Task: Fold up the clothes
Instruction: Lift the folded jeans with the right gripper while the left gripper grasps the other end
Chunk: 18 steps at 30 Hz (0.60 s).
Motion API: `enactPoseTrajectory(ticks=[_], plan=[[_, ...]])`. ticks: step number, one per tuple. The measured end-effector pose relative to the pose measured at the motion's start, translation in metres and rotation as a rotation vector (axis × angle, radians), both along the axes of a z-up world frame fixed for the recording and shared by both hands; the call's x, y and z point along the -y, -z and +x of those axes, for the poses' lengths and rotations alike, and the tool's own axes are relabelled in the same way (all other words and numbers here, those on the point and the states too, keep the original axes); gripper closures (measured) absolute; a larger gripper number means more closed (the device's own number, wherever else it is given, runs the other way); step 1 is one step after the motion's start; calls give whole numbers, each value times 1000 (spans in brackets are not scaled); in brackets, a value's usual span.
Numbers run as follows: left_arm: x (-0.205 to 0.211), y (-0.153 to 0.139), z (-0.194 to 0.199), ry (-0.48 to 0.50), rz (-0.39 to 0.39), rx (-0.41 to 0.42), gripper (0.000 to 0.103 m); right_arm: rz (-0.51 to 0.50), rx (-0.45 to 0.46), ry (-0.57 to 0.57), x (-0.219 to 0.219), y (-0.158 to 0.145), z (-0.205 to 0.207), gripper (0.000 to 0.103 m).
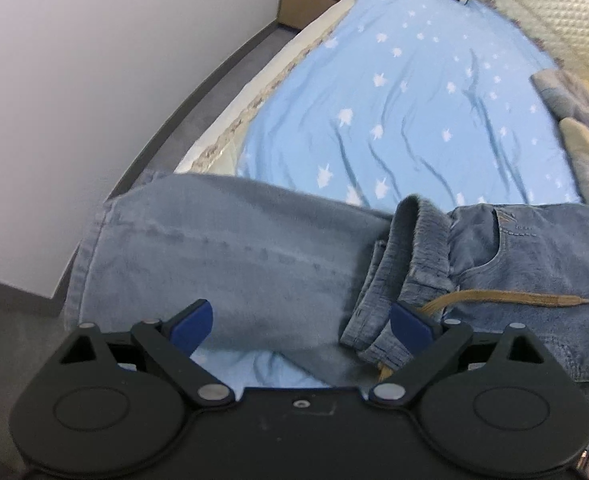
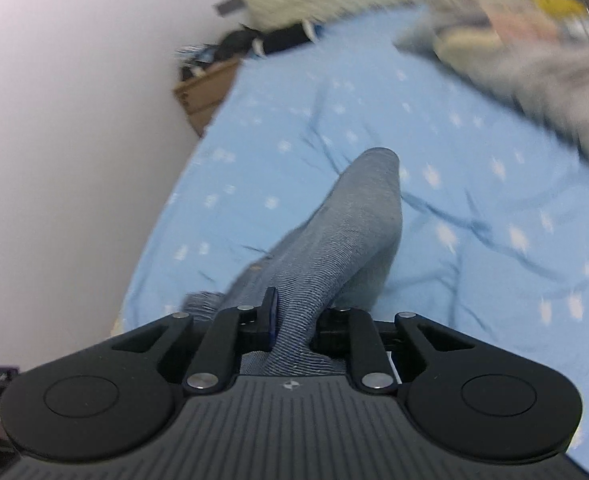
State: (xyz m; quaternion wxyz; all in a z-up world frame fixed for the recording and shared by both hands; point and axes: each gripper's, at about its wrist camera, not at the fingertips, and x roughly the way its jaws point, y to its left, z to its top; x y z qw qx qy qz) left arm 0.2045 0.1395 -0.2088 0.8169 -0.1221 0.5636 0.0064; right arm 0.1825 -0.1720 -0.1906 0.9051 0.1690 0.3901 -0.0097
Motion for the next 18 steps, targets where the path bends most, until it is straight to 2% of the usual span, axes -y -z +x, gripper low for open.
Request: enactPoseTrajectory(ticks=[6, 9, 14, 18], plan=[[-83, -7, 8, 37, -118, 33, 8, -172, 113, -62, -83, -63, -7, 88], [-135, -20, 10, 20, -132, 67, 8, -230, 125, -44, -141, -77, -2, 89], [-225, -33, 6, -88, -174, 112, 8, -245, 127, -57, -238, -82, 10, 90], [-282, -36, 0, -177, -169, 124, 8, -260, 112, -130, -310, -59, 17, 92]])
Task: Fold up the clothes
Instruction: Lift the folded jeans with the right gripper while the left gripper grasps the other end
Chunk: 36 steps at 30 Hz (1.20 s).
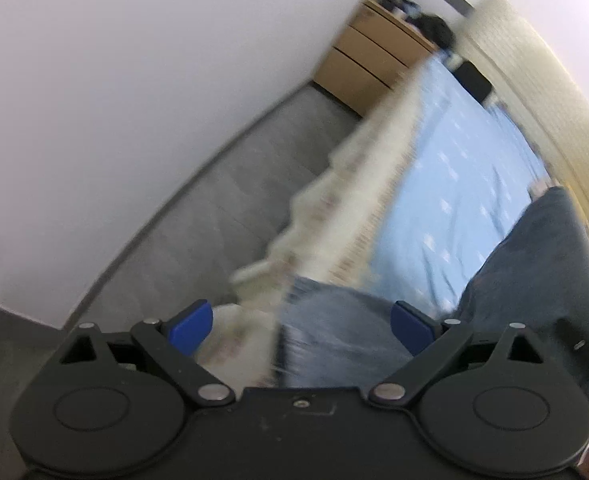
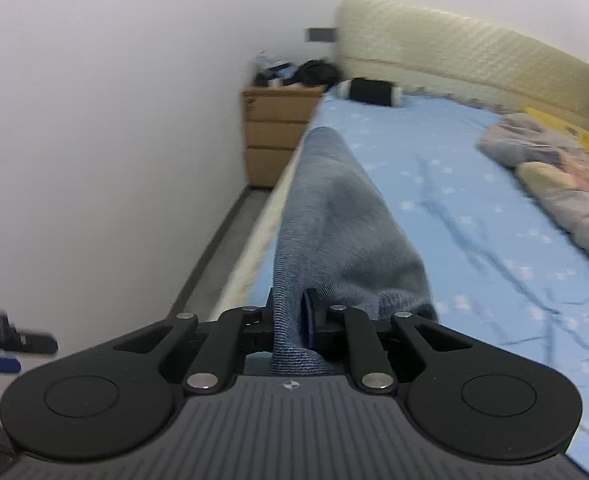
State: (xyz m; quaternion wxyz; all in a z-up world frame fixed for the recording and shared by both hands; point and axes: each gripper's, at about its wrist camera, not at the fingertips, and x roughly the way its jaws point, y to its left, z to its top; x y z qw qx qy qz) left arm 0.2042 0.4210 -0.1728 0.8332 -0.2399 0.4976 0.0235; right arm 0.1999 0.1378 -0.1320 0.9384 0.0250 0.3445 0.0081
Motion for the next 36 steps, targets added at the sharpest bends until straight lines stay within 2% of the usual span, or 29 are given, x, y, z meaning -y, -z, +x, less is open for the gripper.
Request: enactPoseTrajectory(ticks=[3, 6, 9, 11, 15, 17, 19, 20, 22, 24, 27, 29, 31, 32, 33, 35, 36], plan=[[-34, -2, -11, -50, 11, 8, 8, -2, -49, -74, -46, 31, 5, 93], [-64, 8, -23, -94, 9, 1, 8, -2, -114, -164, -85, 76, 7, 94], [-83, 27, -33, -116, -18, -45, 8, 16, -215, -200, -105, 121, 9, 95], [-88, 39, -40, -117, -55, -77, 8, -11, -263, -233, -118, 139, 6, 95], [-95, 52, -47, -118, -135, -106, 8, -10, -312, -308, -118, 133, -2, 92], [-94, 62, -46, -121, -188, -126, 8, -9, -336, -345, -119, 130, -6, 88], [-89, 72, -42, -115, -236, -147, 8, -5, -357, -386, -117, 124, -10, 80], [-85, 77, -38, -107, -258, -153, 8, 4, -361, -414, -112, 114, -13, 78], [-76, 86, -32, -101, -296, -170, 8, 18, -342, -453, -98, 92, -19, 67], [-67, 93, -25, -97, -316, -177, 8, 31, -310, -476, -82, 68, -26, 60], [-53, 104, -15, -91, -345, -185, 8, 27, -271, -423, -51, 48, -22, 60], [-46, 109, -9, -93, -344, -192, 8, 11, -262, -354, -33, 50, -15, 61], [-40, 113, -4, -93, -350, -193, 8, 44, -275, -299, -19, 54, -5, 74], [-38, 114, -3, -96, -355, -192, 8, 68, -295, -289, -15, 58, -1, 76], [-37, 117, -1, -104, -362, -194, 8, 88, -334, -299, -13, 65, 3, 83], [-35, 124, 3, -123, -379, -202, 8, 99, -432, -328, -15, 85, -1, 87], [-34, 128, 5, -133, -390, -209, 8, 98, -486, -344, -17, 97, -5, 93]])
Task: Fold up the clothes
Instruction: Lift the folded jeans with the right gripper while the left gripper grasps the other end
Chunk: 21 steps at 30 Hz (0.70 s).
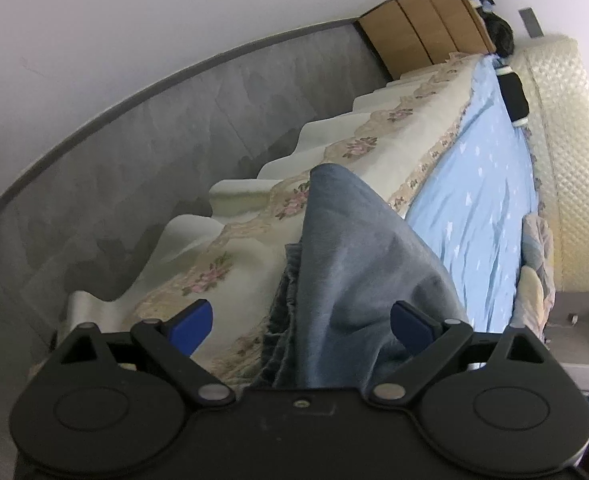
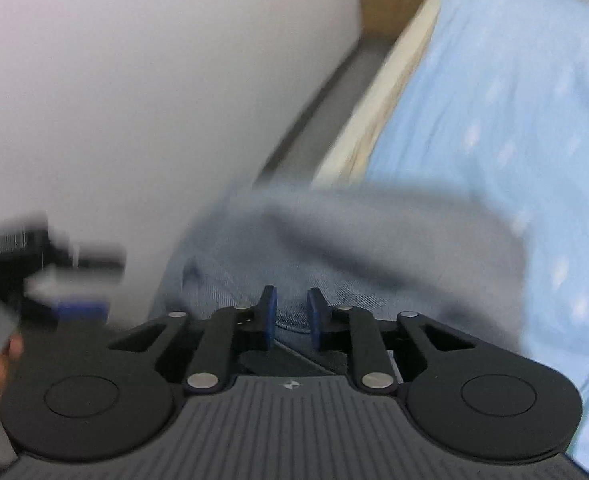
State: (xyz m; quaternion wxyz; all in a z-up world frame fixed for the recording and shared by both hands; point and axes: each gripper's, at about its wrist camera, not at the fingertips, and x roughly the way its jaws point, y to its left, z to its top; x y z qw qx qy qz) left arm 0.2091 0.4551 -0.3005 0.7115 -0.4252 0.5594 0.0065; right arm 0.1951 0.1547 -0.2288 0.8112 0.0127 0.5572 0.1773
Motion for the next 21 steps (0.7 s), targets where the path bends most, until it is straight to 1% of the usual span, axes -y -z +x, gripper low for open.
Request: enactPoseTrajectory(ticks=[1, 2, 3, 4, 6, 8, 11, 13, 14, 15, 16, 17, 18, 19, 21], plan=[[1, 3, 1, -4, -6, -7, 8, -13, -42, -14, -1, 11, -6, 96], [3, 6, 3, -7, -11, -13, 8, -31, -65, -17, -1, 20, -15, 97], [4, 9, 4, -10, -16, -19, 8, -38, -91, -12, 0, 28, -25, 100], [7, 11, 6, -7, -18, -23, 8, -38, -119, 6, 2, 37, -34, 103], [11, 17, 7, 12, -19, -33, 8, -21, -154, 55, 9, 50, -50, 103], [15, 25, 9, 28, -24, -41, 8, 12, -160, 100, 13, 52, -59, 103], [23, 37, 13, 55, -33, -47, 8, 54, -147, 116, 19, 38, -66, 103], [28, 45, 15, 75, -36, -49, 8, 94, -135, 130, 28, 23, -65, 97], [29, 50, 16, 86, -51, -48, 8, 118, -126, 139, 34, 14, -65, 96], [31, 55, 17, 97, -67, -47, 8, 138, -112, 153, 41, 5, -64, 89], [33, 61, 18, 108, -84, -46, 8, 155, -88, 176, 50, -5, -62, 78], [35, 66, 20, 121, -94, -43, 8, 168, -72, 195, 59, -12, -60, 73], [37, 71, 22, 135, -103, -40, 8, 174, -70, 209, 67, -12, -56, 65], [39, 74, 23, 151, -108, -34, 8, 181, -68, 223, 76, -13, -52, 60], [45, 82, 28, 185, -129, -24, 10, 193, -64, 252, 93, -15, -44, 62]])
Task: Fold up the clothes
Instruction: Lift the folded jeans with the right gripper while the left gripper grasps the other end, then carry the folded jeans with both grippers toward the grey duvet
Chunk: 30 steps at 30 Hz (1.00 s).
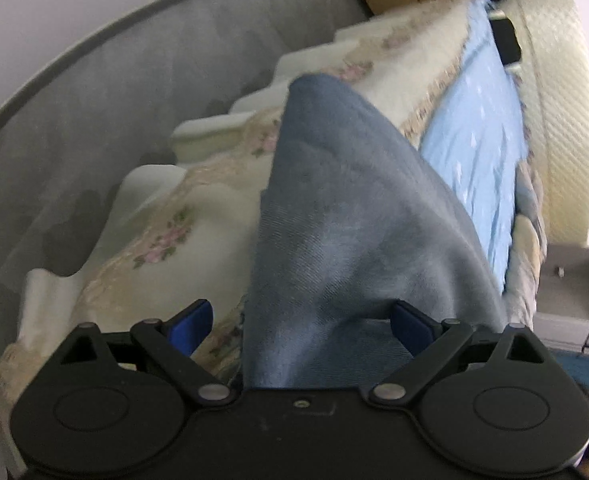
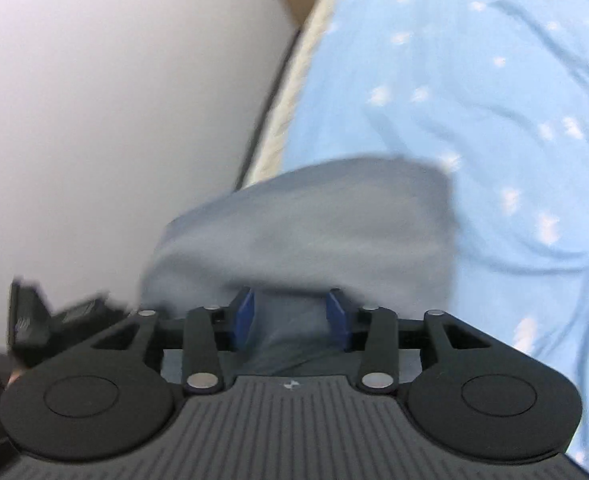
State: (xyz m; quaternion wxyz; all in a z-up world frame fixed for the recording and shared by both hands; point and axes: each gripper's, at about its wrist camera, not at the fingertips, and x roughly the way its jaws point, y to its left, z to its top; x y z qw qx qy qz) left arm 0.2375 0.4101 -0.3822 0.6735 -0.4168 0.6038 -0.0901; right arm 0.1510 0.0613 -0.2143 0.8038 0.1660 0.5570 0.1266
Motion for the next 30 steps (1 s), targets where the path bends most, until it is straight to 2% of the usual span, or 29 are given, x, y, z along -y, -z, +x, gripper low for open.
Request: enactPoseTrajectory(ticks=[3, 5, 6, 7, 9, 12, 14, 15, 16, 17, 20, 21, 23, 25, 28, 30], plan=[[6, 6, 7, 33, -49, 4, 18, 17, 4, 44, 26, -2, 12, 64], [9, 4, 10, 47, -38, 11, 27, 31, 10, 72, 41, -5, 18, 61], [11, 3, 11, 53, -30, 14, 28, 38, 21, 89, 45, -9, 20, 47], [12, 1, 12, 60, -22, 18, 29, 23, 36, 115, 50, -12, 24, 28], [14, -1, 13, 70, -3, 19, 32, -12, 49, 177, 63, -15, 37, 24], [17, -5, 15, 84, 23, 26, 38, 11, -9, 208, 77, 0, 43, 23], [20, -8, 16, 94, 44, 32, 40, 33, -71, 170, 76, 21, 48, 16], [20, -9, 16, 95, 53, 30, 42, 39, -113, 152, 72, 34, 50, 9], [21, -10, 16, 94, 61, 25, 43, 44, -151, 151, 71, 48, 52, 2], [21, -12, 17, 92, 69, 23, 43, 61, -166, 168, 73, 57, 56, 1], [26, -19, 18, 93, 108, 25, 48, 158, -188, 239, 73, 74, 61, 2], [28, -22, 17, 97, 128, 33, 52, 165, -189, 248, 69, 74, 60, 6], [32, -31, 17, 108, 165, 52, 57, 173, -182, 258, 65, 70, 56, 22], [34, -38, 15, 113, 179, 68, 63, 151, -154, 256, 62, 60, 49, 45], [32, -48, 13, 122, 188, 80, 69, 125, -110, 264, 57, 43, 39, 57], [29, -59, 11, 114, 190, 88, 72, 111, -81, 273, 53, 32, 34, 60]])
